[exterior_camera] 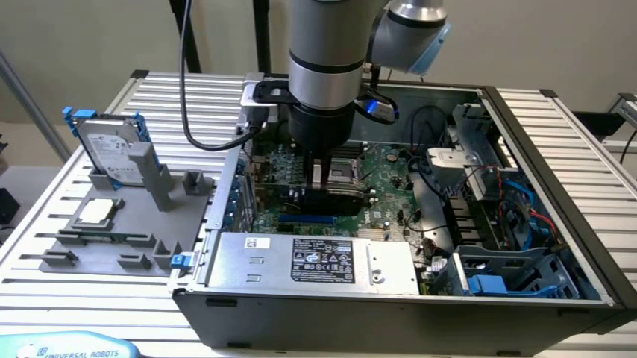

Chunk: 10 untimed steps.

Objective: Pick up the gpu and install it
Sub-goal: 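Insert the gpu into the slot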

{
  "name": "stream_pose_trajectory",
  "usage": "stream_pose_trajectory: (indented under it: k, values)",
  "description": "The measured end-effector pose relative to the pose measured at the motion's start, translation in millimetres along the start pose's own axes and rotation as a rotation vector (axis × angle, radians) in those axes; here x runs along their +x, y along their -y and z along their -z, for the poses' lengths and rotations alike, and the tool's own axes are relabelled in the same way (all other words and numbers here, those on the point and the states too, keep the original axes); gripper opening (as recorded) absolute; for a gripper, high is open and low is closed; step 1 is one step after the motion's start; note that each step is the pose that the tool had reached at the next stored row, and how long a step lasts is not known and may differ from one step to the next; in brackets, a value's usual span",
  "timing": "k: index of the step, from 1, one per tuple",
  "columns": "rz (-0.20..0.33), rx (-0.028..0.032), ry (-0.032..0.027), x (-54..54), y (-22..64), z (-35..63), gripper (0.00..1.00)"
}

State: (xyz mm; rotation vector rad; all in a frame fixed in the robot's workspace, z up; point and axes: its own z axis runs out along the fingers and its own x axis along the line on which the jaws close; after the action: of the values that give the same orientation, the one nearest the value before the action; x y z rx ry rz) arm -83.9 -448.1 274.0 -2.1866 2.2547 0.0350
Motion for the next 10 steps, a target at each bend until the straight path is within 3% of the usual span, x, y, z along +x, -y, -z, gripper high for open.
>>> stream_pose_trajectory:
  k: [10]
  values:
    - [-0.003, 0.0, 0.0001, -1.2, -4.2, -0.7, 0.27]
